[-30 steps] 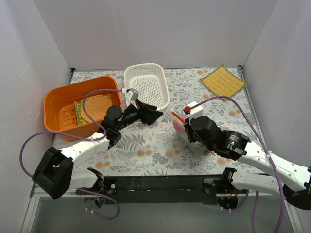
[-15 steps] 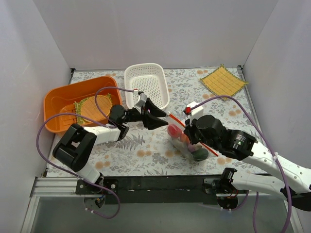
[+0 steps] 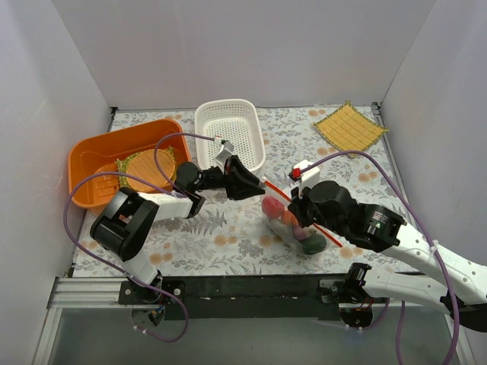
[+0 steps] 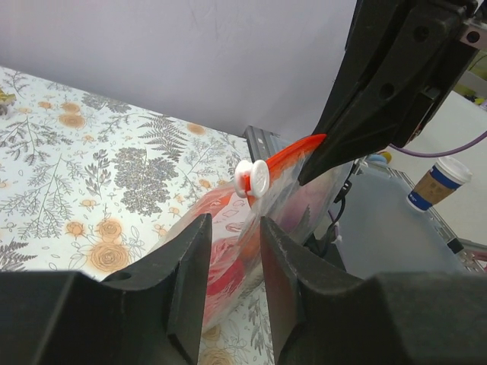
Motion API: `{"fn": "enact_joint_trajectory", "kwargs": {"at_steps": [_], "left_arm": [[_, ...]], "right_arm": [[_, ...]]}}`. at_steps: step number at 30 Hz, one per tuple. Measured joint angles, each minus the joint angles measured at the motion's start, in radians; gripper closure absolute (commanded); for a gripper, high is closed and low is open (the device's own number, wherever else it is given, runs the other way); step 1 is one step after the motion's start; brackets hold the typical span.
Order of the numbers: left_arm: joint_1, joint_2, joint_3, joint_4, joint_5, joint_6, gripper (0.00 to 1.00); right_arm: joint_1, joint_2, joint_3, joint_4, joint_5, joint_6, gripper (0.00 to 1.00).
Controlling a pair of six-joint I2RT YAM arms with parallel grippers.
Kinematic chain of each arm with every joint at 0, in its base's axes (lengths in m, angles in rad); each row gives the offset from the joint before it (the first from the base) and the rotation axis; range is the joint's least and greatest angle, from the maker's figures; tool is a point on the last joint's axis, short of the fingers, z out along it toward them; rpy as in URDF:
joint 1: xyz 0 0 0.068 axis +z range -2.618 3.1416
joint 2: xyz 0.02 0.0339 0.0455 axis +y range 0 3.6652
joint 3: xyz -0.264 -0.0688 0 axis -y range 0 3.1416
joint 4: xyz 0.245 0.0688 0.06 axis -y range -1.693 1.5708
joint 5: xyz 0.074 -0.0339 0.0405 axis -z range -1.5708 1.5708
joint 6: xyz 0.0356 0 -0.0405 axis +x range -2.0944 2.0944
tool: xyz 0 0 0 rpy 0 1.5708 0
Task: Open the zip-top bag and remove the fake food
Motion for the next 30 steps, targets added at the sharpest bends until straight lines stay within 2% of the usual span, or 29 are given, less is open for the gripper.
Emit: {"fn": "enact_joint_trajectory", "kwargs": {"at_steps": [4, 7, 9, 11, 12, 14, 15, 17, 21, 23, 24, 30], "left_arm": [[0.000, 0.000, 0.008, 0.000, -0.002, -0.018, 0.69], [-0.002, 0.000, 0.017, 0.001, -0.004, -0.025, 0.74], [-0.005, 0.000, 0.020, 0.001, -0.006, -0.028, 0.80], [-0.009, 0.000, 0.020, 0.001, -0.009, -0.032, 0.93], [-0.011, 0.000, 0.020, 0.001, -0.009, -0.034, 0.97], [-0.017, 0.000, 0.020, 0.001, -0.009, -0.032, 1.00], [-0.020, 0.000, 0.019, 0.001, -0.009, -0.030, 1.00], [-0.024, 0.000, 0.011, 0.002, -0.009, -0.023, 1.00], [-0.034, 0.002, -0.022, 0.002, 0.001, -0.004, 1.00], [-0.036, 0.003, -0.033, 0.001, 0.007, 0.010, 1.00], [-0.038, 0.003, -0.040, 0.001, 0.007, 0.020, 1.00], [-0.045, -0.003, -0.067, 0.000, 0.006, 0.079, 1.00]], "right_arm": [[0.000, 0.000, -0.002, 0.000, -0.009, 0.000, 0.99], [0.000, 0.000, -0.002, 0.000, -0.018, 0.001, 0.99], [0.000, 0.000, -0.002, 0.000, -0.021, 0.001, 0.99], [0.000, 0.000, -0.002, 0.000, -0.024, 0.001, 0.99], [0.000, 0.000, -0.002, -0.001, -0.025, 0.001, 0.83], [0.000, 0.003, -0.002, -0.002, -0.026, 0.001, 0.60], [0.000, 0.006, -0.002, -0.002, -0.027, 0.001, 0.41], [0.000, 0.025, 0.004, 0.000, -0.031, -0.011, 0.32], [0.000, 0.114, 0.082, -0.010, -0.045, -0.047, 0.34], [-0.014, 0.173, 0.146, 0.004, -0.072, -0.084, 0.40], [-0.031, 0.200, 0.172, 0.018, -0.105, -0.100, 0.47], [-0.335, 0.283, 0.203, 0.121, -0.450, -0.119, 0.51]]}}
